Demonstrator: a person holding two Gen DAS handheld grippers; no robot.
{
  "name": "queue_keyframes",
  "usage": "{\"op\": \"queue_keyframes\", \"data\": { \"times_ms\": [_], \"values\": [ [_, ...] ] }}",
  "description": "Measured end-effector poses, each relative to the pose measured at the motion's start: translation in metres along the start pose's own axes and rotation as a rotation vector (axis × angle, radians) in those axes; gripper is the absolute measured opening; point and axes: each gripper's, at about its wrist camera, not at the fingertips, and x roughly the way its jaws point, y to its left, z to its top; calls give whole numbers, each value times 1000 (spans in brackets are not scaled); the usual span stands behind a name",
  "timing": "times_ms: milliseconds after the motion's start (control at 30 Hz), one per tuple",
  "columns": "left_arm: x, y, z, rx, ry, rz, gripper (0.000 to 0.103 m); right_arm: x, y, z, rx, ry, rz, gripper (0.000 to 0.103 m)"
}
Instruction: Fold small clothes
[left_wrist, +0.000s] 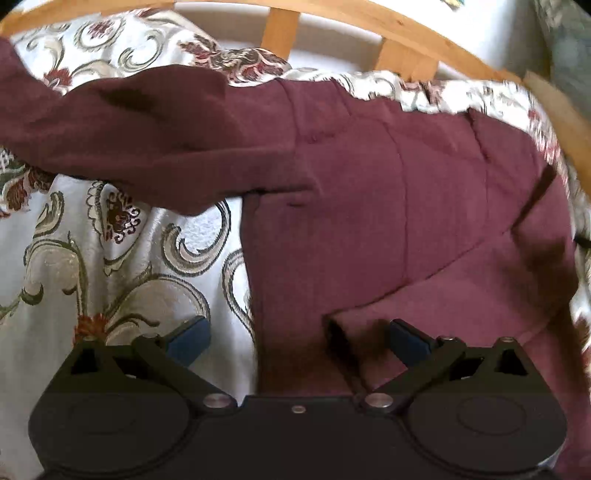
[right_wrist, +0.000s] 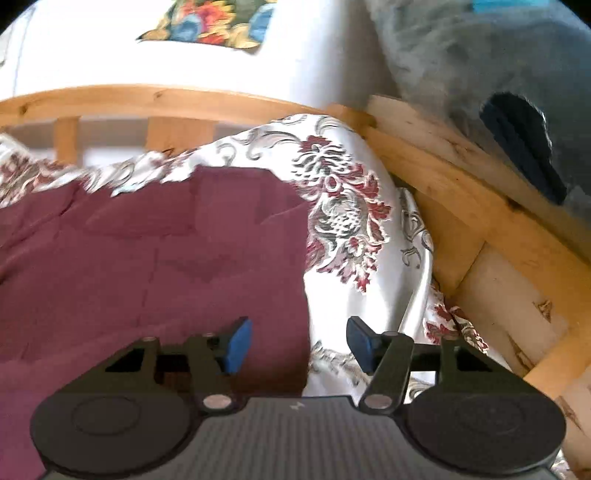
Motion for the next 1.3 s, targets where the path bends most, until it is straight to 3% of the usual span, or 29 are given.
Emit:
{"op": "queue_keyframes", "data": {
  "times_ms": [100,200,367,467,567,633,733,900,967,1100,1300],
  "values": [
    [4,-8,-5,75,2,46,102,14,5,3,-44,-25,1,63],
    [5,-11,-6,102,-1,63,102,33,10,5,-51,-25,-51,63],
    [-1,-3,2,28,8,46,102,41,9,1,-5,-24,-68,64],
    [-18,7,6,-41,-29,39,102,26,7,7,20,-42,-64,71],
    [-49,29,17,-164,-135,-50,102,-1,11,12,77,-67,-28,85],
    [-70,46,26,-224,-225,-94,102,-22,17,15,97,-78,14,90],
    [-102,75,46,-251,-359,-78,102,-54,31,21,99,-107,79,96],
    [-150,136,85,-154,-516,111,102,-110,56,18,111,-157,197,102],
    [-162,163,102,-59,-515,191,102,-124,68,14,72,-162,231,103],
    [-166,209,125,143,-517,267,102,-141,87,2,-5,-168,263,103],
    [-141,257,167,257,-391,201,102,-145,95,-12,-77,-160,256,103]
  ]
}}
